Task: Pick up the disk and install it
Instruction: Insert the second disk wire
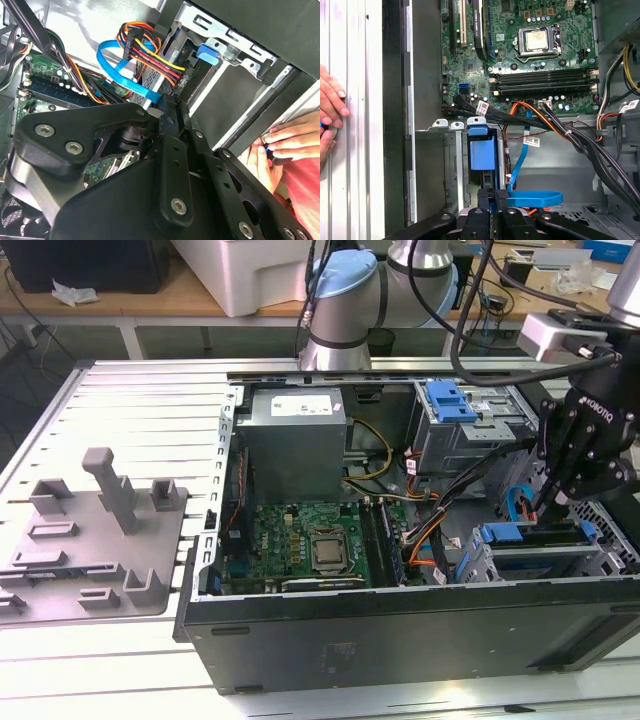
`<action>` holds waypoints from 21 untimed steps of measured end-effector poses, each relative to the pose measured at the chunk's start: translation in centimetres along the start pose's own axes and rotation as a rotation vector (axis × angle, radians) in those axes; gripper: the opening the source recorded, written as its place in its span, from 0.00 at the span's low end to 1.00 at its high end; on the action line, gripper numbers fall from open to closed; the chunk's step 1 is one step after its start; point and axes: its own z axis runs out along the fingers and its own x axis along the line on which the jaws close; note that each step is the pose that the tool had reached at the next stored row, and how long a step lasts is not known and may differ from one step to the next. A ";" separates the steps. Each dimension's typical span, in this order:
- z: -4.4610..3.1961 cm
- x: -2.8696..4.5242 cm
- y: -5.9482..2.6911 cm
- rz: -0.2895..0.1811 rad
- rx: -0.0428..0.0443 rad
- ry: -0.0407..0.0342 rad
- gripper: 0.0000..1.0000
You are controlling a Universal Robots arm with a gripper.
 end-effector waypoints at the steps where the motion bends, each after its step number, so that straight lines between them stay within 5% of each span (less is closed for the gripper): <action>1: 0.02 0.00 0.00 0.000 0.0000 -0.0001 0.16; 21: 0.48 -0.09 -0.13 0.000 0.0000 0.0000 0.16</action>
